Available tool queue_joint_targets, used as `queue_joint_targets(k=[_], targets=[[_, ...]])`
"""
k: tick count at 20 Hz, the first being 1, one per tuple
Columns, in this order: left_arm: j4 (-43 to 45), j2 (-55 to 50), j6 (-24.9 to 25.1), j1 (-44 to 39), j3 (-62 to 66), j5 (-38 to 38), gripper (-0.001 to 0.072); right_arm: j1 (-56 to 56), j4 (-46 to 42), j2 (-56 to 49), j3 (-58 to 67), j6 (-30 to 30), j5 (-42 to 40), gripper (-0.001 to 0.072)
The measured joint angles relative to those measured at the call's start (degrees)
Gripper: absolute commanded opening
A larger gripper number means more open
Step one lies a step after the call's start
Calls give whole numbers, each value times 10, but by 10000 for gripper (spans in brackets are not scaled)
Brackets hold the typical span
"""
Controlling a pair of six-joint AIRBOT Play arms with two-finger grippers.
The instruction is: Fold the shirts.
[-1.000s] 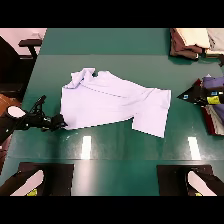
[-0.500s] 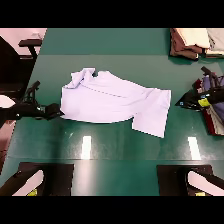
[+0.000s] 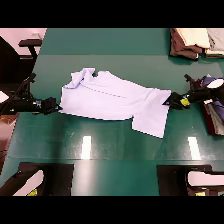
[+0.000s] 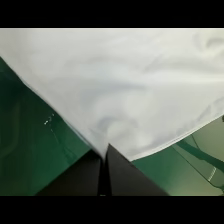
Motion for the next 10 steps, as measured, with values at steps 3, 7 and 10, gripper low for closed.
queue_joint_targets(k=[3,7,10], targets=[[0,0,0,0,2,-3,26,12,4,-4,7,-12,-14,18],[0,10,0,0,53,-33,26,16,4,52,53,-21,9,18],[1,47,0,0,158,-45,26,9,5,130,134,-24,32,18]])
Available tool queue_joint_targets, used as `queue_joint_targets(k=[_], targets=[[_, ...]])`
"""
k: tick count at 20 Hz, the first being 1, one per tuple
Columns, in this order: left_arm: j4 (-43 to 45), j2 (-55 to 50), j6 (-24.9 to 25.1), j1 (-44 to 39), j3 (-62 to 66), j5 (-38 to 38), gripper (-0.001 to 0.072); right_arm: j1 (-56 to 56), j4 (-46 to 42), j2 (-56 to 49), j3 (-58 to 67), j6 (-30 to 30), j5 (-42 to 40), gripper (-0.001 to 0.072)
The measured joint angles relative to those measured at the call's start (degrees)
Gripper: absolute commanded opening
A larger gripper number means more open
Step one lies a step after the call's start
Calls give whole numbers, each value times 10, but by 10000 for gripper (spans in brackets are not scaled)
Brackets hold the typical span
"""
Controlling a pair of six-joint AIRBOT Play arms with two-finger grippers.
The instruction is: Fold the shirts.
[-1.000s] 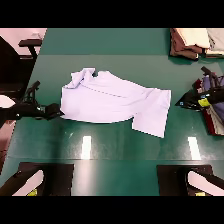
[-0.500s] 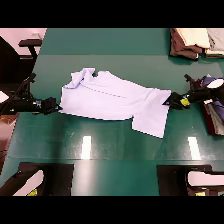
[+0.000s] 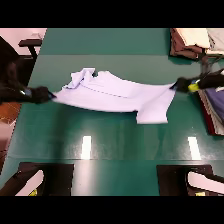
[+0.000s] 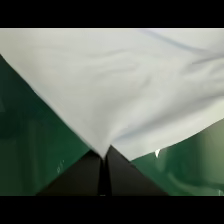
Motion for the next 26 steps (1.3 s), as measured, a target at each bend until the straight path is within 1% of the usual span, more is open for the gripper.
queue_joint_targets(k=[5,9,11,13,15,18,20,22,26], targets=[[0,55,-3,0,274,5,26,-26,2,143,177,-1,5,18],[3,69,-26,0,484,35,25,-72,2,229,295,0,3,17],[10,71,-37,0,549,51,25,-111,2,256,349,12,16,17],[17,72,-48,0,583,58,25,-153,2,267,396,26,33,17],[26,69,-60,0,584,52,25,-186,6,264,435,45,55,17],[32,54,-71,0,530,21,25,-210,18,231,446,74,96,17],[33,31,-75,0,476,-5,26,-203,27,202,412,89,125,17],[33,-3,-77,0,417,-27,26,-173,22,162,355,100,148,17],[38,-104,-68,-16,299,-49,26,-77,-52,59,232,111,163,17]])
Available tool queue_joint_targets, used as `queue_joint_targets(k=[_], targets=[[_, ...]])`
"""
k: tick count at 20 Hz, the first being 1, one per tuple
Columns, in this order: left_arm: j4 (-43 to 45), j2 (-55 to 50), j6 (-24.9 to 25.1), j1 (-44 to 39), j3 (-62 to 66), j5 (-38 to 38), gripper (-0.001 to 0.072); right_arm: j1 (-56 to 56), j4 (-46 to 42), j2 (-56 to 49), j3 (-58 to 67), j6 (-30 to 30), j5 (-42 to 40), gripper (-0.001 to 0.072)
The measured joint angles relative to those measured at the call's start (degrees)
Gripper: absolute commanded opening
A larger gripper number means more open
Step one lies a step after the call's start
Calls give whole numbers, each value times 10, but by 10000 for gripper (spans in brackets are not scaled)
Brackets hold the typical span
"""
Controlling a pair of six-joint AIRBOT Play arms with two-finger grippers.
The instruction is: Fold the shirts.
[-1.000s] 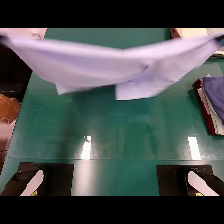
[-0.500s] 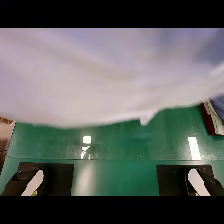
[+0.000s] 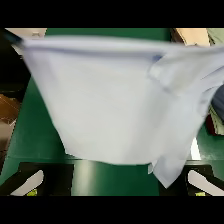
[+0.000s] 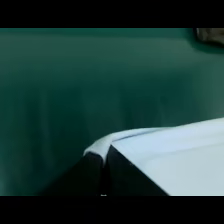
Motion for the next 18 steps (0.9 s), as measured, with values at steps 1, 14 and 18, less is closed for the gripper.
queue_joint_targets(k=[1,14,18], targets=[[2,-31,5,-9,-21,1,25,23,-20,-34,-25,2,-3,17],[14,-319,42,-55,13,132,27,75,-54,-337,114,-17,-110,17],[22,-326,56,-53,17,73,27,68,-107,-325,113,-28,-63,16]])
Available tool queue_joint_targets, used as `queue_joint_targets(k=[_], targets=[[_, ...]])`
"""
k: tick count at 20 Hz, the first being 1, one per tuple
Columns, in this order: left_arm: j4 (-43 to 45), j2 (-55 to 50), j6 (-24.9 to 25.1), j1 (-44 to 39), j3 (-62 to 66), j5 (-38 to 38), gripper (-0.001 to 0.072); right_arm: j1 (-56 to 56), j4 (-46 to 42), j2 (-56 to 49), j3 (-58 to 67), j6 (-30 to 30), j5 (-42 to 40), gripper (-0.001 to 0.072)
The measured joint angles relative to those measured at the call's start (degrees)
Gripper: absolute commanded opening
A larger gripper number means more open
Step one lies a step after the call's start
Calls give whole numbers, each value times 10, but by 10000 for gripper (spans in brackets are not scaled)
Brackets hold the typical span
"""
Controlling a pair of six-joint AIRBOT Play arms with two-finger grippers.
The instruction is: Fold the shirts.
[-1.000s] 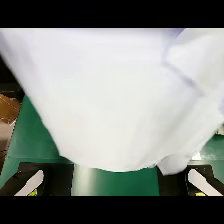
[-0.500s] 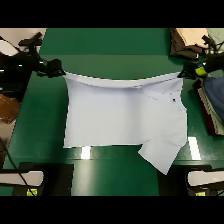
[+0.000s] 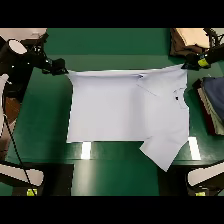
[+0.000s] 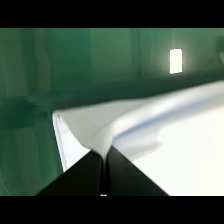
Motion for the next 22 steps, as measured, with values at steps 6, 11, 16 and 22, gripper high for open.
queue_joint_targets(k=[6,11,16,22], targets=[[12,-3,23,-25,-75,-38,27,0,-64,68,-154,-7,-7,17],[13,-3,26,-43,-124,-40,263,0,-73,125,-277,-8,-28,151],[22,16,17,-46,-135,-66,489,-9,-75,186,-351,-8,-34,463],[97,137,4,-46,-223,-95,489,-47,-74,300,-369,-8,54,460]])
